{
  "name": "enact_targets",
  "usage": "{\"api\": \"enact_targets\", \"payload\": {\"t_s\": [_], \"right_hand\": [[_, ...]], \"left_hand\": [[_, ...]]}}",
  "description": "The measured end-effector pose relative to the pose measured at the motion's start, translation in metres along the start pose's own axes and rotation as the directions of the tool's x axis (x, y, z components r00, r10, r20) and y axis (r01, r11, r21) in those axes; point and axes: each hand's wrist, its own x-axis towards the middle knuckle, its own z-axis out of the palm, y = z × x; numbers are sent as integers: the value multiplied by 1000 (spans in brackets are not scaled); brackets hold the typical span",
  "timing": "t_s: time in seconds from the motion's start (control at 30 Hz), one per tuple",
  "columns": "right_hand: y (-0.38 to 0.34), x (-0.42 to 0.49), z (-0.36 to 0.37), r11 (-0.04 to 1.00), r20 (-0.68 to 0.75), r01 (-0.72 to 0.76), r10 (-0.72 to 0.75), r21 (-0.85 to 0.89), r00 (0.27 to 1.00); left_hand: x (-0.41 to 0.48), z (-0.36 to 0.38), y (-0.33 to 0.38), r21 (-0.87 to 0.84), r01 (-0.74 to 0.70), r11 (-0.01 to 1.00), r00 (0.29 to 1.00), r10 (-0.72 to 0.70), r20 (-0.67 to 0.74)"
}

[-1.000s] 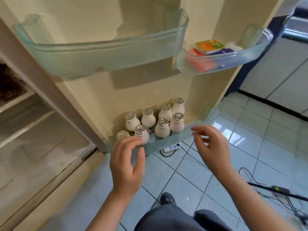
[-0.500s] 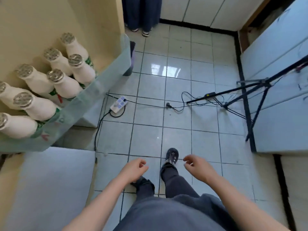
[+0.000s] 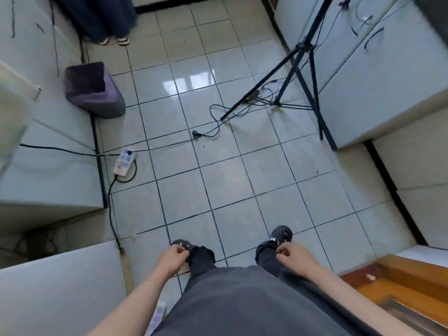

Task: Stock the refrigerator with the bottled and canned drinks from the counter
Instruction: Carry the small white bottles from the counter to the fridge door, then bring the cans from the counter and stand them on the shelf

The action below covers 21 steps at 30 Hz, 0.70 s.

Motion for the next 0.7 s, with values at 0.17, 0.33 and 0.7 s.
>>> {"api": "enact_targets", "payload": {"t_s": [0.17, 0.33, 0.7], "right_hand": [[98, -3, -46, 998, -12, -19, 19, 57, 1000], [221, -9, -105, 968, -102, -153, 175, 199, 979], [373, -23, -116, 505, -59, -235, 500, 831, 864]], "left_hand": [[7, 49, 86, 140, 9, 990, 1000, -4, -31], [-4, 121, 216, 231, -158, 960, 987, 162, 3], [-24, 237, 452, 503, -480, 719, 876, 364, 316]]}}
